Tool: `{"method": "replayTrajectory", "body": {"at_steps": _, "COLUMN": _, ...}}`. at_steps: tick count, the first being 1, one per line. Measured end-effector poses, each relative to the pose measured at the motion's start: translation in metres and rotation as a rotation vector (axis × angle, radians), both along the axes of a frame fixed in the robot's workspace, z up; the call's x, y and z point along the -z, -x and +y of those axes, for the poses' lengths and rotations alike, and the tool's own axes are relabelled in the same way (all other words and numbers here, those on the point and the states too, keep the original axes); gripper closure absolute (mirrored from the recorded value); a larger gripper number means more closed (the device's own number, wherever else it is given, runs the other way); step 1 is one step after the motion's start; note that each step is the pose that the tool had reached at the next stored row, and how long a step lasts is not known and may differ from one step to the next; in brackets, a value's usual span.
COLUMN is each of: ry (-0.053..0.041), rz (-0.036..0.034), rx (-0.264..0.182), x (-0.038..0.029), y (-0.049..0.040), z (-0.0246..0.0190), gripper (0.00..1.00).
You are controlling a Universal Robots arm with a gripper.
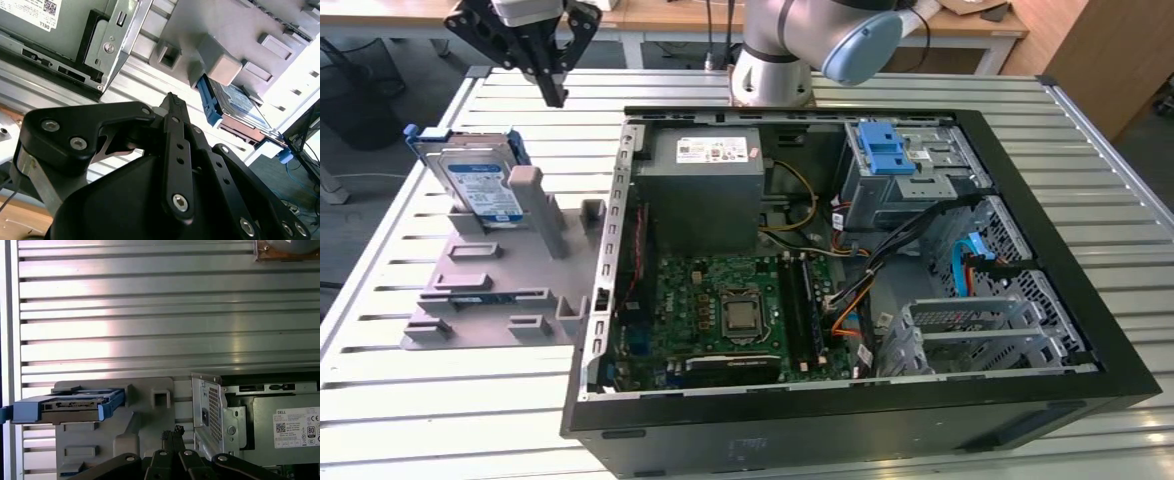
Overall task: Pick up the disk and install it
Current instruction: 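Reach for the disk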
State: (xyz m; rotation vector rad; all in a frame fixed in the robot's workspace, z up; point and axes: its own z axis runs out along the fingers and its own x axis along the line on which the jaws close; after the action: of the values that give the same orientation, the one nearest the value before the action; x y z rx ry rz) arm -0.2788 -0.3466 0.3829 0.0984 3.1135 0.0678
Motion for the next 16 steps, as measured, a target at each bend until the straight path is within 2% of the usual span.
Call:
{"method": "replayTrajectory", "body": {"at_steps": 10, "ry": -0.0001, "rz": -0.0001, "rx": 0.000, "x": 0.0006, "y": 0.0125, "z": 0.0008, "gripper": 0.89}}
{"method": "replayTrajectory", "body": {"at_steps": 16, "ry": 0.0001, "rz": 0.0000, "rx": 0.000, "x": 0.0012, "y": 0.0251, "z": 0.0024, "gripper": 0.89}}
